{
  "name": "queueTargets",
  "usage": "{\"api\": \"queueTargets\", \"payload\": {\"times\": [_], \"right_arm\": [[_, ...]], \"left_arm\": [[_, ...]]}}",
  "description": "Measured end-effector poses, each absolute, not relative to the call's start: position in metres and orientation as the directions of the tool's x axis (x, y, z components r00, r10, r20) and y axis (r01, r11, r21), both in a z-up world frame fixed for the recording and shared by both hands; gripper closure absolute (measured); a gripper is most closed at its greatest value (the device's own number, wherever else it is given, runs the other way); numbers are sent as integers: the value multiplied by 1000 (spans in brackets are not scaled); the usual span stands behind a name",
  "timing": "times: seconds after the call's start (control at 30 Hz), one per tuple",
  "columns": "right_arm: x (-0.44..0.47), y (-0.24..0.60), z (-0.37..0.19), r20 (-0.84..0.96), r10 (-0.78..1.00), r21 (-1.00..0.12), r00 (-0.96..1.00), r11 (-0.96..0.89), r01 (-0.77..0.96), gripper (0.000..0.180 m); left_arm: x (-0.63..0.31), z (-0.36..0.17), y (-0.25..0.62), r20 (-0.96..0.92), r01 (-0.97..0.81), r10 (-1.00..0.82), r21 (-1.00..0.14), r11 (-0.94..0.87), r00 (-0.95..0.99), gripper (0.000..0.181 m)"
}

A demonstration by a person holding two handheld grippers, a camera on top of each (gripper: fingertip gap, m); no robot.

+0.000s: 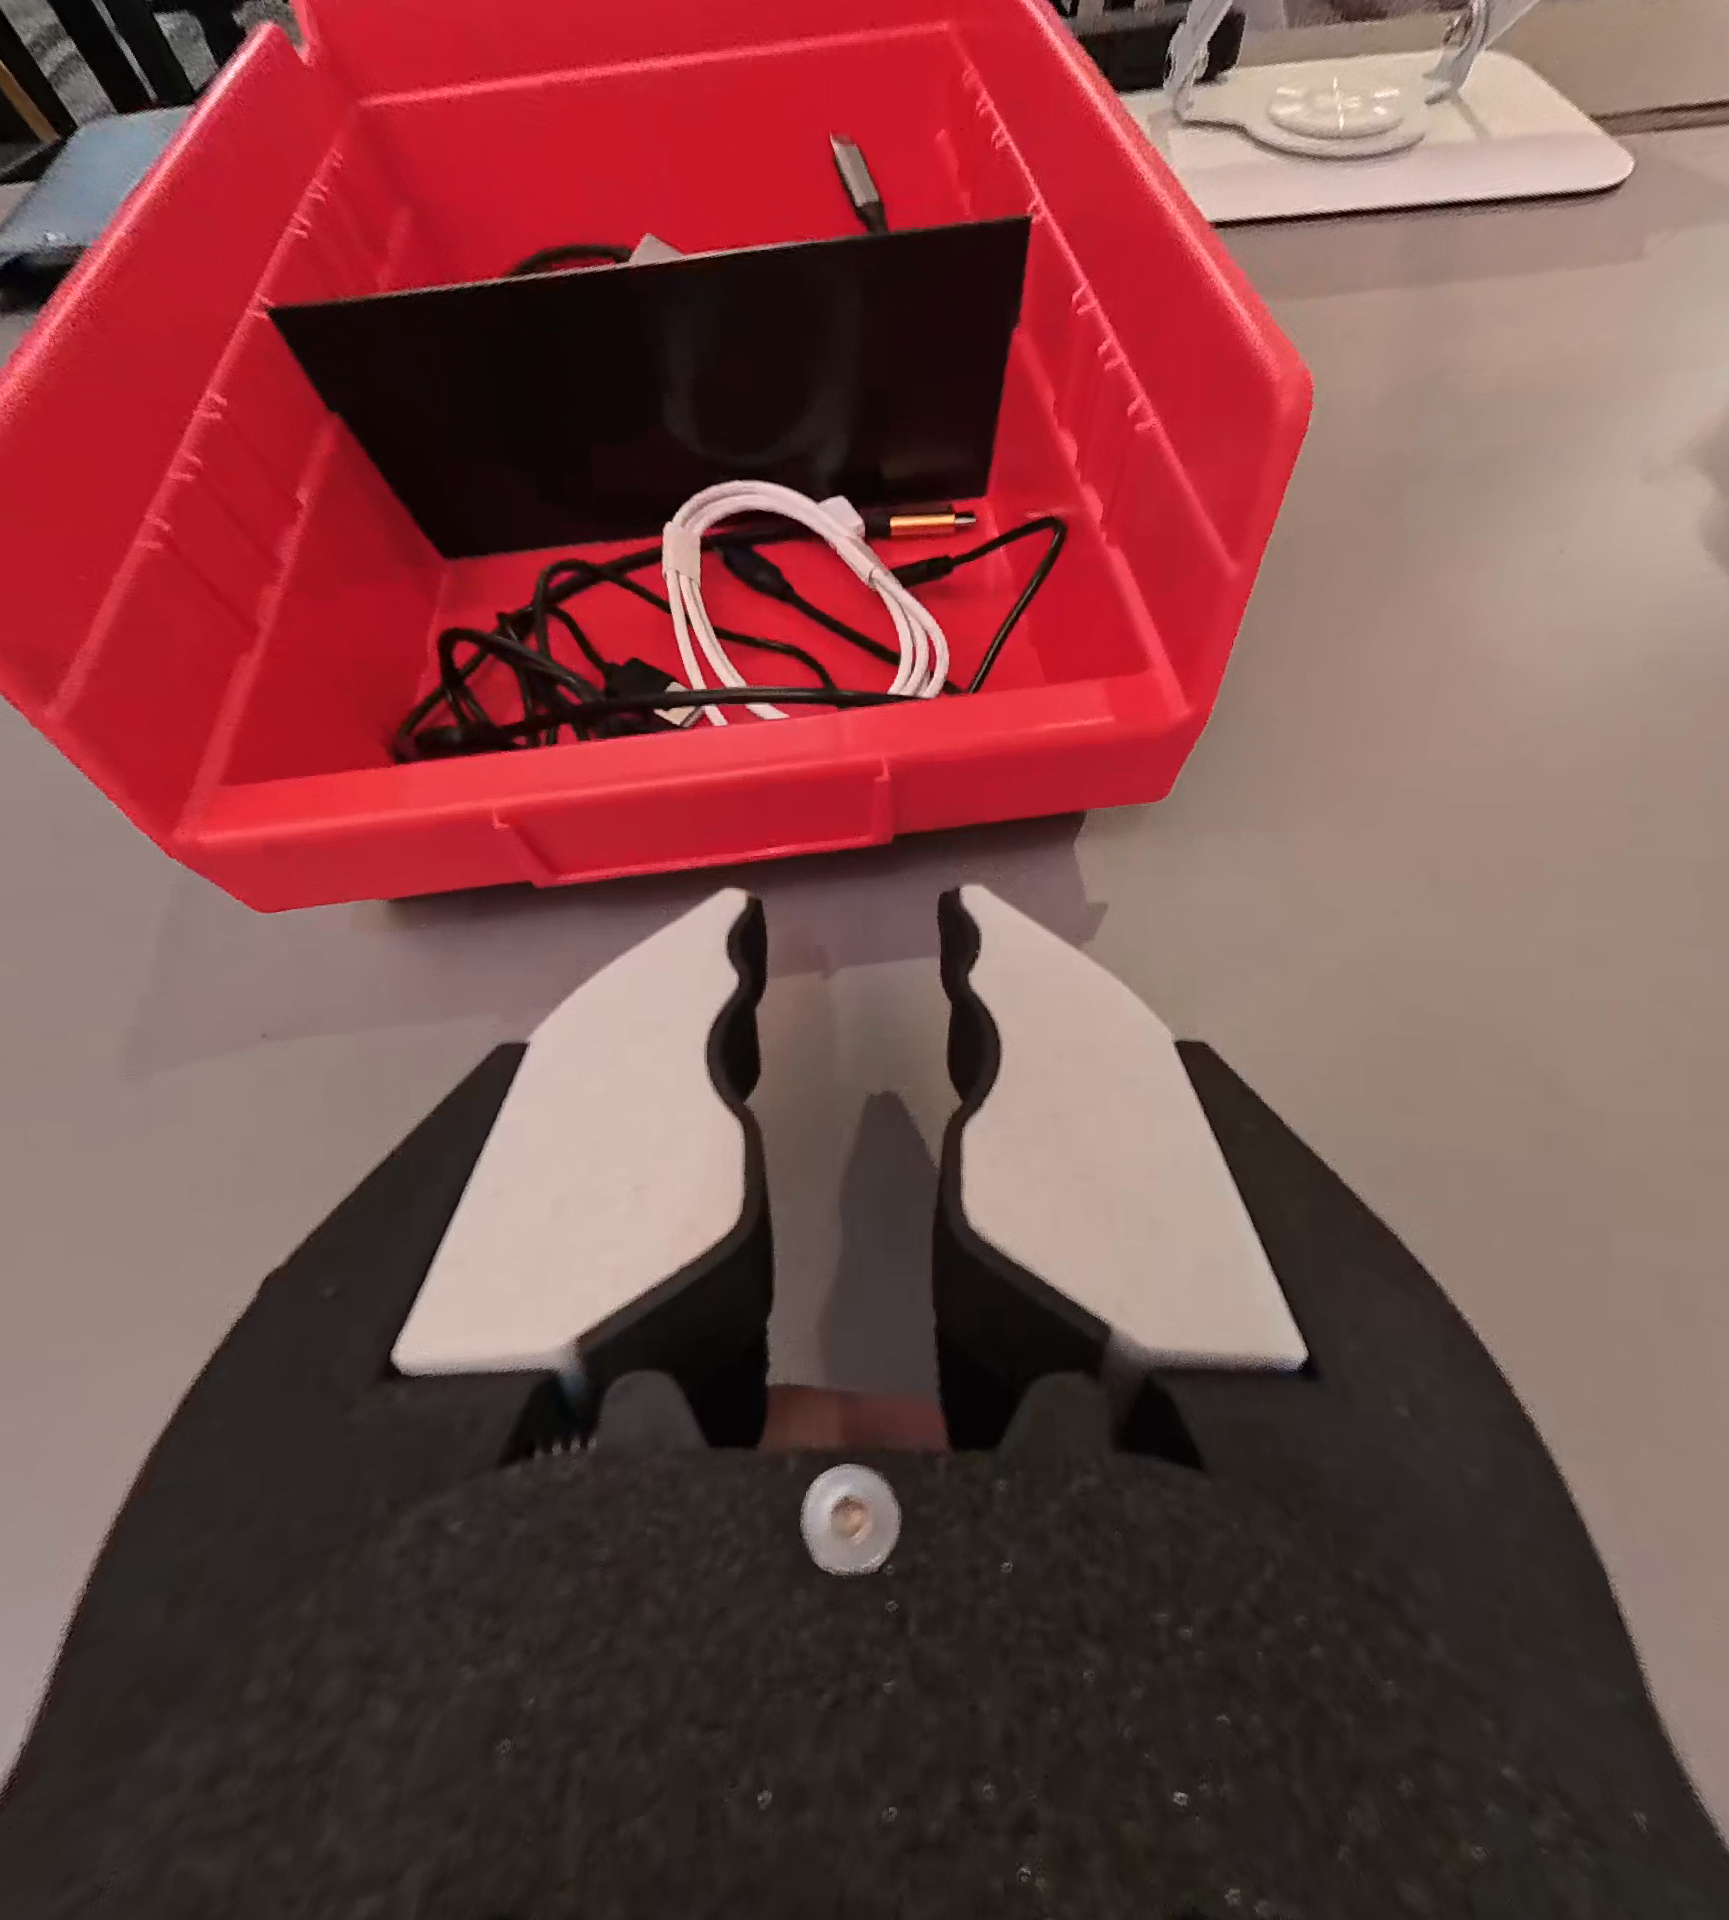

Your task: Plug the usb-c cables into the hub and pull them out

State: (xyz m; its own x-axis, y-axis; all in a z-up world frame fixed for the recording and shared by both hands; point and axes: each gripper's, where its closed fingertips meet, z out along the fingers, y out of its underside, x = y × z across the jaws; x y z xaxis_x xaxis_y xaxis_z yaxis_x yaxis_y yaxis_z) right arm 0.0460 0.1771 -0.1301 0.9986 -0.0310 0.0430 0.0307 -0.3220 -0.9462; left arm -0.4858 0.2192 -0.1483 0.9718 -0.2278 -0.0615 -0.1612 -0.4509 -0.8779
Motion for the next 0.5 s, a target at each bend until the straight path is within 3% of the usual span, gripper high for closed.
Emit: {"api": "queueTargets", "payload": {"times": [0.23,0.4,0.5], "right_arm": [[27,166,-124,6,14,-955,1000,-298,10,143],[-48,142,-117,48,218,-962,975,-253,104,142],[-120,128,-101,41,385,-978,922,-172,115,164]], "left_arm": [[-458,-136,213,-122,-225,-270,-891,-395,955,150],[-363,-118,208,-122,-246,-379,-922,-298,917,146],[-314,-99,229,-103,-182,-348,-962,-203,932,147]]}}
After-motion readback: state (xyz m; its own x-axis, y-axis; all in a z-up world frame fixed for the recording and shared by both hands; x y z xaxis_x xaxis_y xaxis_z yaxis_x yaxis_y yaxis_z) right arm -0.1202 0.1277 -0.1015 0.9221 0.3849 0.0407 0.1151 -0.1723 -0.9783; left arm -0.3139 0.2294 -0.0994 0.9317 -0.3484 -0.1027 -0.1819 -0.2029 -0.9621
